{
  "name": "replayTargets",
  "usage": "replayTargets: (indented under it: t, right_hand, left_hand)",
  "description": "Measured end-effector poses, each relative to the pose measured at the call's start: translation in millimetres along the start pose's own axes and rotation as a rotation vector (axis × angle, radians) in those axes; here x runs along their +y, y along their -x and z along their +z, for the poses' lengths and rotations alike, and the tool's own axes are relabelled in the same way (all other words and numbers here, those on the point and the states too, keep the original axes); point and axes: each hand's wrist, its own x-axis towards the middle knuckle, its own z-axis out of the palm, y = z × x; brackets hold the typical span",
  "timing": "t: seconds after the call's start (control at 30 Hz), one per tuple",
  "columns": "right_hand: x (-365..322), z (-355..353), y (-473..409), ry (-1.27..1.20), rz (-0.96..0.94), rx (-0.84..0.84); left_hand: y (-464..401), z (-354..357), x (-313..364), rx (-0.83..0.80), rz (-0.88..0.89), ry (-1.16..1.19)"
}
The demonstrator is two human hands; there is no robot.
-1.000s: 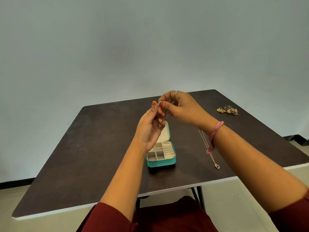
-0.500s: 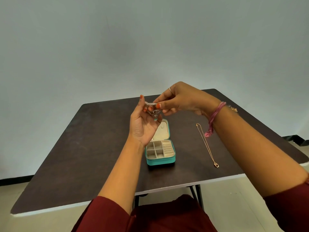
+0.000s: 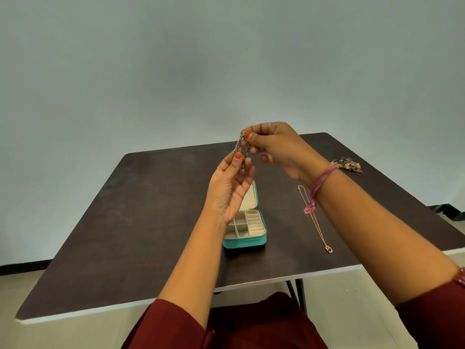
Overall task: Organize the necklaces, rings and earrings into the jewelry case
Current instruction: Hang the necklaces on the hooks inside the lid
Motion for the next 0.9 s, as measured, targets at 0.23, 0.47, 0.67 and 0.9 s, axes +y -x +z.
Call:
replayTargets:
  t: [0.23, 0.47, 0.67, 0.9]
  right_hand:
    - [0.2, -14.7, 2.6, -0.406, 0.161, -0.253]
    - [12.1, -15.2, 1.6, -0.026, 0.05, -0.169]
    - [13.6, -15.4, -4.0, 0.459, -0.093, -0.021]
    - [17.9, 2.3, -10.0, 0.675, -0.355, 0.142]
  left_hand:
    - [3.7, -4.1, 0.3, -0.055, -0.017, 0.086]
    - [-0.1, -9.6, 2.3, 0.045, 0.147, -0.137]
    - [3.4, -18.0, -2.8, 0.091, 0.232, -0.334]
    - [6.3, -12.1, -19.2, 0.304, 0.244, -0.182]
